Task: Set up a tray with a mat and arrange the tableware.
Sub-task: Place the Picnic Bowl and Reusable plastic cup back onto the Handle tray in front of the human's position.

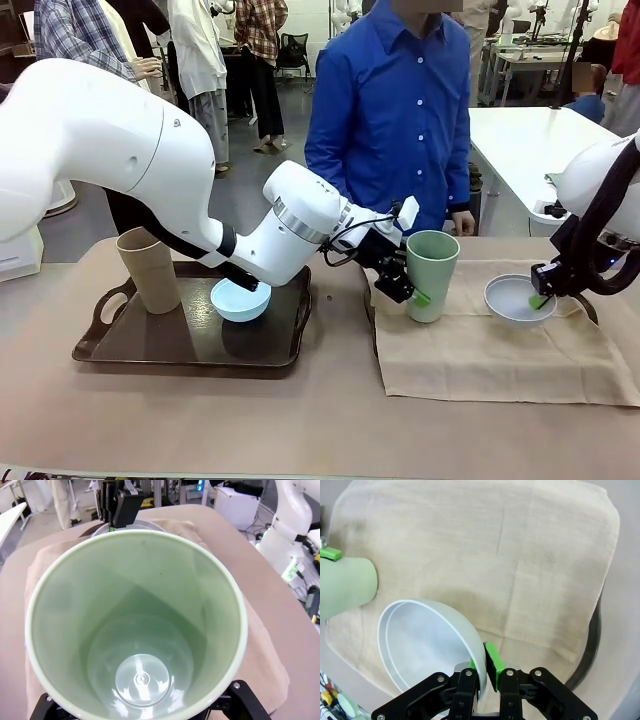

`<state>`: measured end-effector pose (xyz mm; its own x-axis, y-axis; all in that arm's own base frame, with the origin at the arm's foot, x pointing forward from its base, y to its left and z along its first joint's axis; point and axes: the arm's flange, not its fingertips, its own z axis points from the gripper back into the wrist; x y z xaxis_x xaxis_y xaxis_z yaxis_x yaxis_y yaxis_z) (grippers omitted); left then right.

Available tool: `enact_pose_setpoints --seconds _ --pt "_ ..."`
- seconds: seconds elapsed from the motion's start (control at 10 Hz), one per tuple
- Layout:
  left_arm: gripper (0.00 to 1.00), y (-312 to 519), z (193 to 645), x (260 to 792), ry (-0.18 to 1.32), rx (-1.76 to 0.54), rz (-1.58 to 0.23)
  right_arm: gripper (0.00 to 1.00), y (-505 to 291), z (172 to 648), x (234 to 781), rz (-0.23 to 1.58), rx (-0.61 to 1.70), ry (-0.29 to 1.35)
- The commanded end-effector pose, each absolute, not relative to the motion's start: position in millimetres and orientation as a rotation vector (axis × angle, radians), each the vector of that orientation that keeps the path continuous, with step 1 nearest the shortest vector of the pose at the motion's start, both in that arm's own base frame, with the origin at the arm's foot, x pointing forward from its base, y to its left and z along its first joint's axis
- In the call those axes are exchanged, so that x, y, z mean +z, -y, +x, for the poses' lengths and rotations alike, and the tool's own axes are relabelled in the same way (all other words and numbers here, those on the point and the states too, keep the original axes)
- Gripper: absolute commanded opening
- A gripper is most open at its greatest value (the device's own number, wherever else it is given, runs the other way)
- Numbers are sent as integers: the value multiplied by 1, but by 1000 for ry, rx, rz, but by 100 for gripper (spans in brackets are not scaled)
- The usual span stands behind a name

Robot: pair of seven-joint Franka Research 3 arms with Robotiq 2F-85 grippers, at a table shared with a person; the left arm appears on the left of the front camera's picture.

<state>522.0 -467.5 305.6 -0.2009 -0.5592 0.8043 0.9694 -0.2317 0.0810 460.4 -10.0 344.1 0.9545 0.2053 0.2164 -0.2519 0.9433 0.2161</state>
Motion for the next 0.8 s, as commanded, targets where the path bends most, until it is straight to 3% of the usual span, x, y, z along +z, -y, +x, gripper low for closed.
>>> enact_pose_setpoints --seconds 0.0,0.1,0.2,0.4,0.6,0.7 --pt "83 473 525 308 742 -1698 -783 7 14 470 334 270 245 223" --pt "83 473 524 307 741 -1694 -784 23 15 470 333 277 243 219" --pt "100 473 525 307 738 -1693 -785 58 16 470 333 281 236 214" --pt "100 473 525 306 735 -1689 -793 100 19 470 331 274 216 207" --pt "100 471 524 307 727 -1682 -795 100 20 468 333 235 198 192" --pt "100 471 524 307 720 -1676 -797 62 19 465 337 201 195 191"
